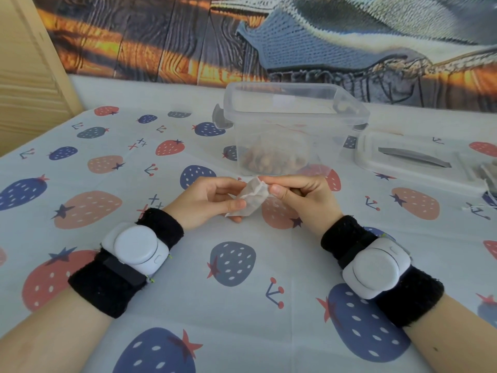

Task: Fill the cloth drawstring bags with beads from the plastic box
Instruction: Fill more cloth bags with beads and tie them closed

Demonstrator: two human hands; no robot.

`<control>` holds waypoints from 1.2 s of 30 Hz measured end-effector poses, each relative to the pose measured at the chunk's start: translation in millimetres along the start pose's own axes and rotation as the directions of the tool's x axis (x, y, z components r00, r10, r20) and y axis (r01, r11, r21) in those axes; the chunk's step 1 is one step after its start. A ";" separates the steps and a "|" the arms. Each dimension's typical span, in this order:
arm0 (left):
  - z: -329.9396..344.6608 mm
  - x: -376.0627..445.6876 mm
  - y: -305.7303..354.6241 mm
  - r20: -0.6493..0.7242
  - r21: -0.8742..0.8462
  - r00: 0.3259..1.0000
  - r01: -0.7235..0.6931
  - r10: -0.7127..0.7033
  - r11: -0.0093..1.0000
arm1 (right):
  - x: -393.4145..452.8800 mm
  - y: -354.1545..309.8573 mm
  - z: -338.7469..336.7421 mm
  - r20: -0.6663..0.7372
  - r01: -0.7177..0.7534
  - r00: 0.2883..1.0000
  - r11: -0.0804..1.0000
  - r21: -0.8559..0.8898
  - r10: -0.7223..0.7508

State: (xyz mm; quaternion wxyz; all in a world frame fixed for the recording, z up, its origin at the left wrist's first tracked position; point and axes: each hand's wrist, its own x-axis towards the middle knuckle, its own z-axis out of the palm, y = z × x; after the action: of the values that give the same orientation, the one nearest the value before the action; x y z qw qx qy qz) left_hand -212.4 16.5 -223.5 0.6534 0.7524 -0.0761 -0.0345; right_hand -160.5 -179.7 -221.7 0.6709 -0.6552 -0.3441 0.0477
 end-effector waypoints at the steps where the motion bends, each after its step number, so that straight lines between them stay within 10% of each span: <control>1: 0.1 0.0 -0.1 -0.004 0.005 1.000 -0.005 0.005 1.000 | -0.4 -1.0 0.9 -0.007 -0.009 1.000 1.000 0.013 0.009; 8: -0.5 0.4 -1.0 -0.021 0.043 0.999 -0.043 0.044 0.998 | 1.3 -2.0 -1.6 -0.200 -0.056 0.979 0.998 -0.020 0.051; 22: 5.2 -1.8 -4.7 -0.045 0.529 0.949 -0.242 0.312 0.814 | -1.6 3.4 3.5 -0.043 -0.091 0.996 0.967 -0.239 0.083; 36: 9.0 -0.4 0.3 -0.038 0.600 0.812 -0.447 0.582 0.664 | -1.3 2.7 5.8 -0.030 -0.083 0.996 0.979 -0.185 0.079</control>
State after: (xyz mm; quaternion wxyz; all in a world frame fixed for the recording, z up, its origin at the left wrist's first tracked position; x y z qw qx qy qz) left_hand -214.1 7.8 -224.5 0.3874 0.8563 -0.2184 0.2628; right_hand -163.6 -175.0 -225.3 0.6082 -0.7289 -0.3124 0.0355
